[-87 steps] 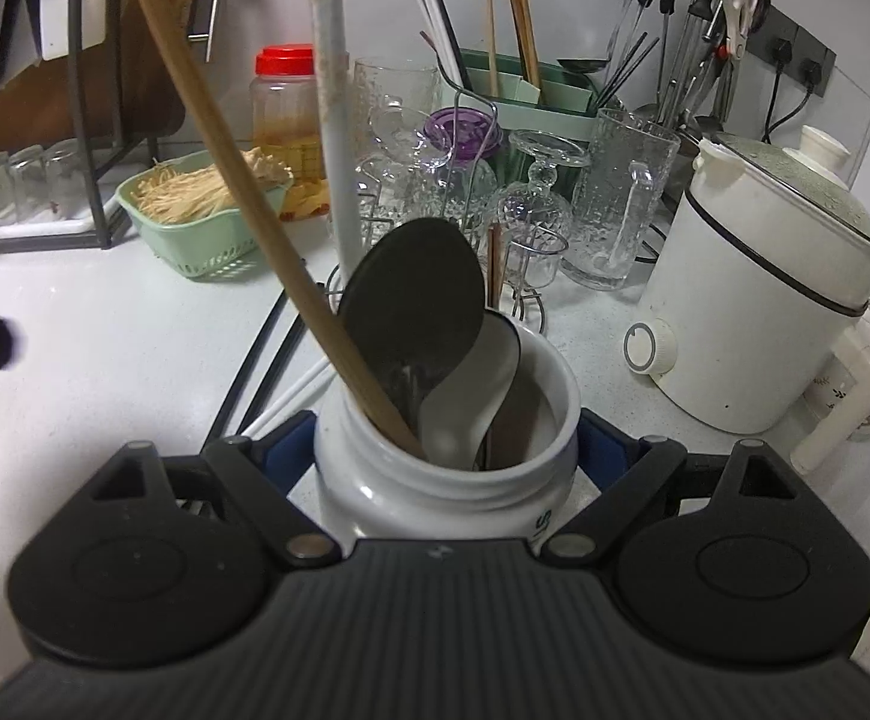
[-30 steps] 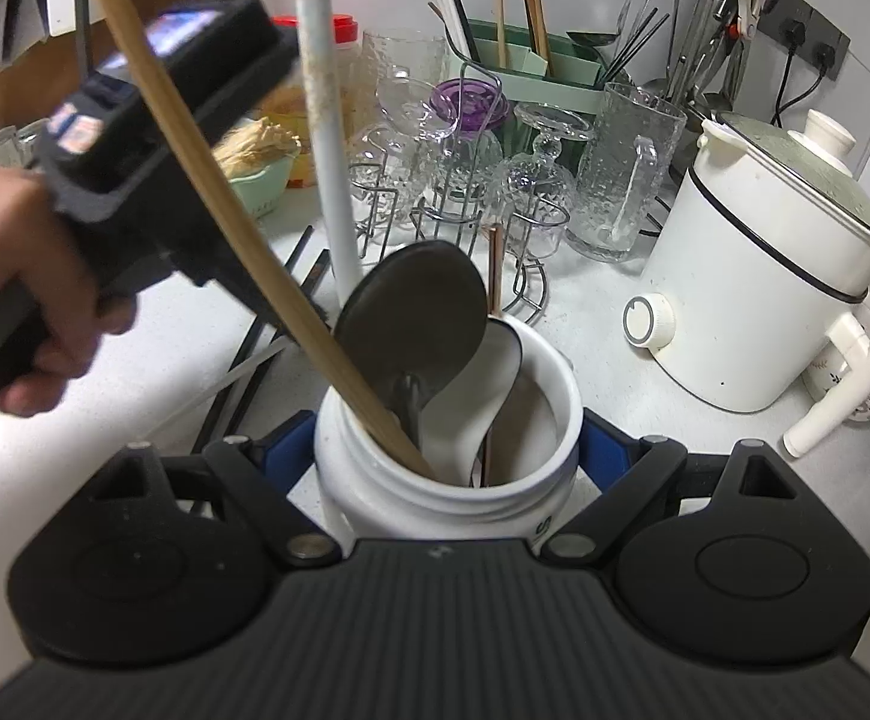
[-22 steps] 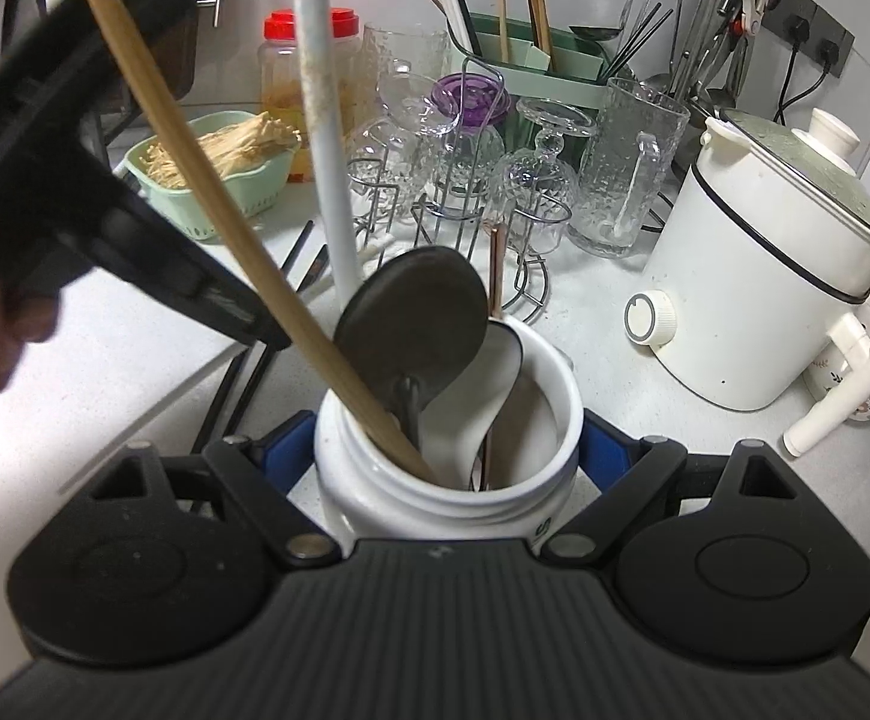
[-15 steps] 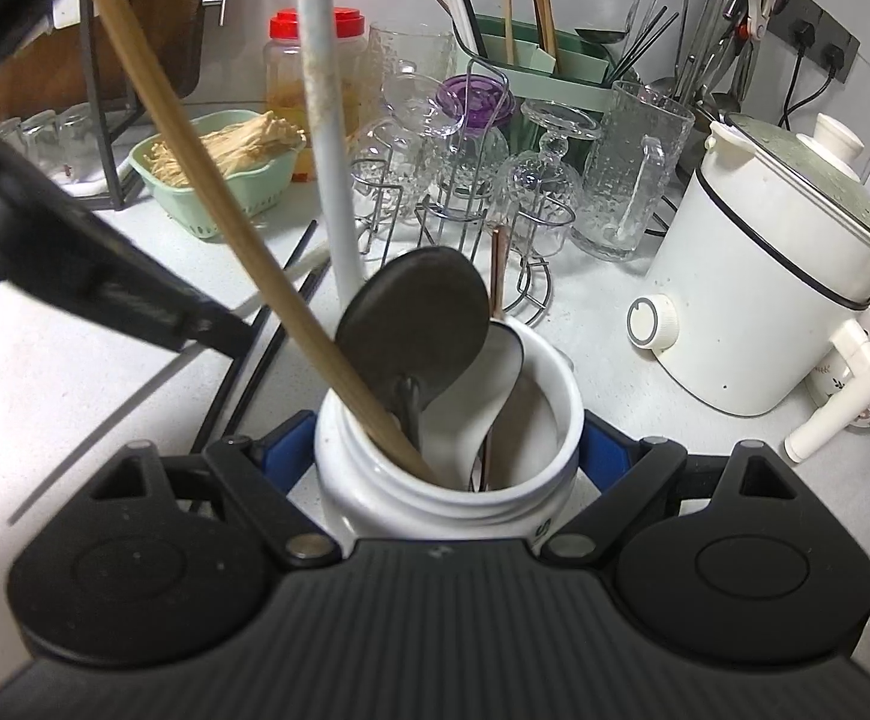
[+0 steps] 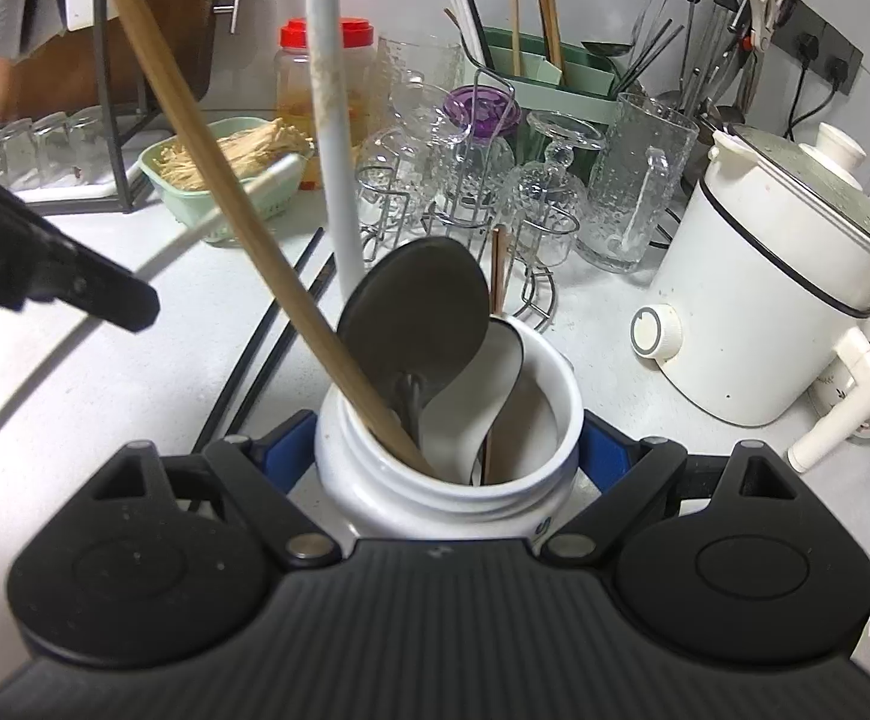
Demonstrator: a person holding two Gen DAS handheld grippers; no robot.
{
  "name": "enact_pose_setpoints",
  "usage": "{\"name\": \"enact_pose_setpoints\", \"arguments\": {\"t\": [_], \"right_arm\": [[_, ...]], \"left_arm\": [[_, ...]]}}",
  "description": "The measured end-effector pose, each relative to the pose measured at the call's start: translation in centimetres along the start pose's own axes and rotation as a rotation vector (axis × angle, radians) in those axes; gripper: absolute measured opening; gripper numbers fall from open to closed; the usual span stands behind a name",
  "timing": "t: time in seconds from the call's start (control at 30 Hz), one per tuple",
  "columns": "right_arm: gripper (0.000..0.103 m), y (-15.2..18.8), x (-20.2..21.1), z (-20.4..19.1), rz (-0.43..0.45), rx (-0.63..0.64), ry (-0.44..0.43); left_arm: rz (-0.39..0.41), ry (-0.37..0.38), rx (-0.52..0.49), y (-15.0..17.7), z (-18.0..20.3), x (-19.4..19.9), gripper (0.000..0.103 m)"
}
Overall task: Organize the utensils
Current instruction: 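Lift the white stick upright with the left gripper, then carry the white stick with the left gripper over the white jar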
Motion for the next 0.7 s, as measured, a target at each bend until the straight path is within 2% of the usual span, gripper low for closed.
{"name": "enact_pose_setpoints", "arguments": {"t": [0.3,0.47,0.7], "right_arm": [[0.092,0.6,0.5,0.2,0.032,0.062,-0.065],[0.092,0.7,0.6,0.6,0.041,0.1,-0.107],[0.092,0.7,0.5,1.0,0.049,0.147,-0.161]], "left_arm": [[0.112,0.01,0.031,-0.7,1.2,2.7,0.006],[0.174,0.003,0.052,-2.4,1.5,3.9,0.006],[0.269,0.004,0.018,-5.8,2.9,4.9,0.006]]}}
Point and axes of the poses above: each gripper's, at about its wrist camera, not at the fingertips, and x roughly against the way its jaws point, z to its right, y to its underside, the point moved 1 cm from there along -x, roughly the way its jaws point, and after that the axes turned 1 degree about y, right-handed, at the moved point
